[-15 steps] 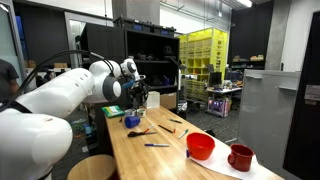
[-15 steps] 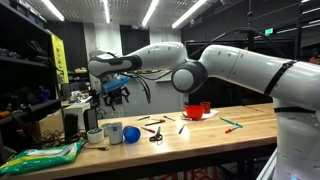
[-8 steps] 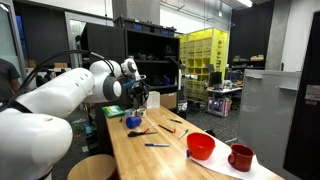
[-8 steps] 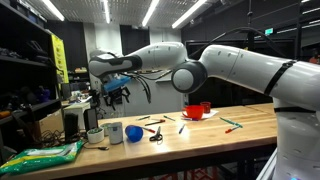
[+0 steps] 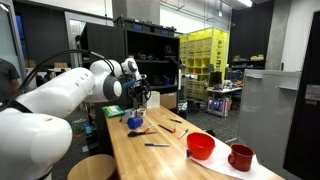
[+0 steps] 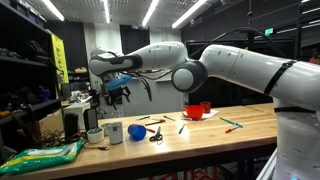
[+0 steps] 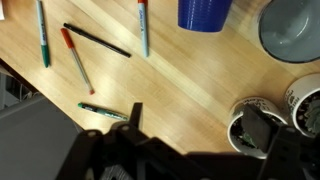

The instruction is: Turn over the cup on the table

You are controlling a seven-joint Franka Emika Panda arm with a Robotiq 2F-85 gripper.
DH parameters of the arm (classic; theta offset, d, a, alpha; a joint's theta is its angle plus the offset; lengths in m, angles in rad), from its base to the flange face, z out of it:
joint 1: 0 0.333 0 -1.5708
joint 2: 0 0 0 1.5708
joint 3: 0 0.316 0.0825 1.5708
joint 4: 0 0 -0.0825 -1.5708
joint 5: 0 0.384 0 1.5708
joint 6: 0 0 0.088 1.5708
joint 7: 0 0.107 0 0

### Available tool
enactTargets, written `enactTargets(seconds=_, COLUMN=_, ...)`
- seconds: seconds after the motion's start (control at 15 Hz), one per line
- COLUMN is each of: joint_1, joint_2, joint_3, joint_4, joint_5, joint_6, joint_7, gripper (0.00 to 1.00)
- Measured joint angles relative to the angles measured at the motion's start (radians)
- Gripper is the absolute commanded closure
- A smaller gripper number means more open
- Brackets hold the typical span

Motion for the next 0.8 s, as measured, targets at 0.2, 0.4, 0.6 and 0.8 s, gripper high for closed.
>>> enactTargets(seconds=0.2, joint_1=0.003, joint_2=-0.002, joint_3=0.002, joint_4=0.002, joint_5=0.000, joint_6=-0.006, joint_7=-0.014, gripper=0.00)
enactTargets(seconds=0.4, joint_1=0.005, joint_2=-0.002, joint_3=0.003, joint_4=0.002, joint_5=0.000, joint_6=-0.007, joint_7=-0.015, gripper=0.00)
enactTargets(seconds=0.6, joint_1=0.004, joint_2=-0.002, joint_3=0.003, joint_4=0.002, joint_5=0.000, joint_6=-0.007, joint_7=-0.016, gripper=0.00)
enactTargets(seconds=0.8, joint_1=0.004, joint_2=-0.002, joint_3=0.003, joint_4=0.002, joint_5=0.000, joint_6=-0.007, joint_7=-0.016, gripper=0.00)
